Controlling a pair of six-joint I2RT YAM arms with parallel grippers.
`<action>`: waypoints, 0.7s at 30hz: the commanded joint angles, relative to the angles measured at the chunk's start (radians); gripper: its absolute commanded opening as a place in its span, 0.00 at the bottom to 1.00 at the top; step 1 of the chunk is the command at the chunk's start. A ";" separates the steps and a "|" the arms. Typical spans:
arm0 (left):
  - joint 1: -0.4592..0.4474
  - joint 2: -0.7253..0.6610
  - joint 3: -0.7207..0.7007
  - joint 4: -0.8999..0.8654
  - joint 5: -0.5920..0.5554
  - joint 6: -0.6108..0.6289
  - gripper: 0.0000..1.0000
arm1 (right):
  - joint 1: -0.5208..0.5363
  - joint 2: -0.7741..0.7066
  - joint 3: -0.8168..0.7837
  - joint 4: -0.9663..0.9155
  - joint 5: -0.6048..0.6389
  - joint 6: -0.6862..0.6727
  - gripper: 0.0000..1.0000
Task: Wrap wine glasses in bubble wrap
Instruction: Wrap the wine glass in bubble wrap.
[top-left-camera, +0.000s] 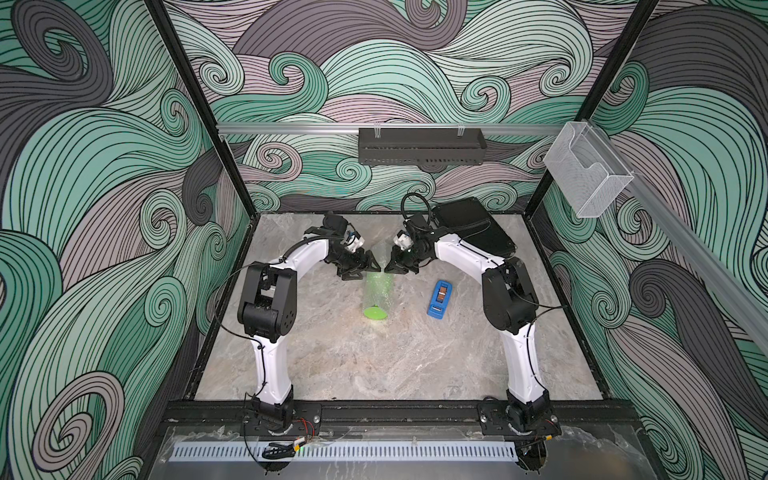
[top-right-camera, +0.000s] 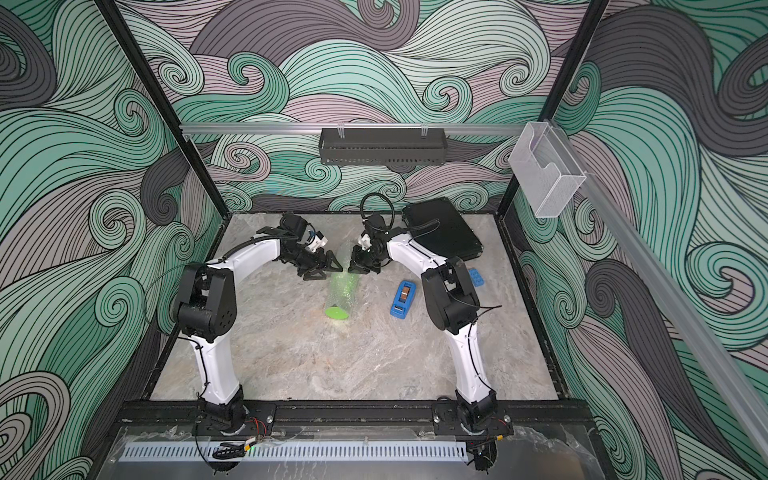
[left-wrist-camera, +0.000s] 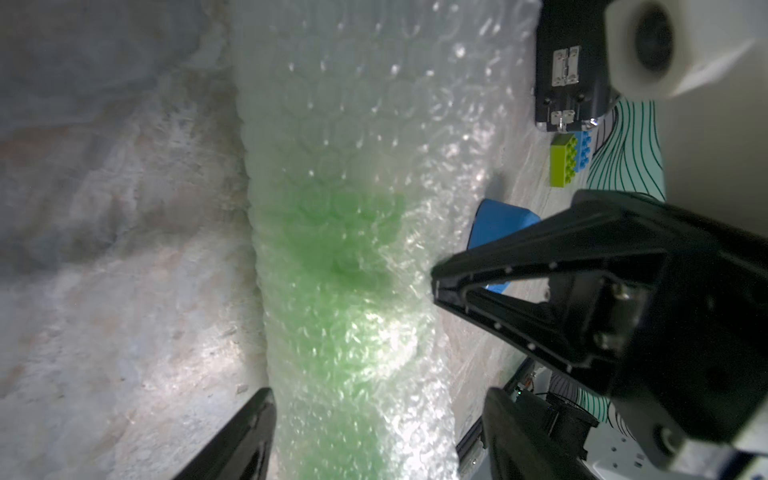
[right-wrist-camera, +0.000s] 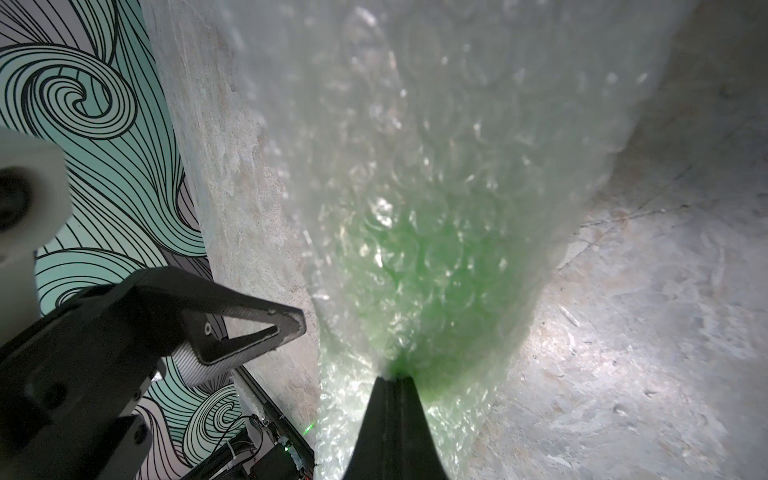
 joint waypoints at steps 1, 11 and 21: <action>0.006 0.060 0.056 -0.052 -0.024 0.037 0.79 | 0.004 -0.002 -0.025 -0.015 0.010 -0.002 0.00; 0.007 0.192 0.174 -0.120 -0.085 0.053 0.84 | 0.004 -0.005 -0.024 -0.012 0.005 -0.001 0.00; 0.007 0.232 0.118 -0.106 -0.123 0.060 0.78 | -0.002 -0.124 -0.088 -0.011 -0.019 0.002 0.32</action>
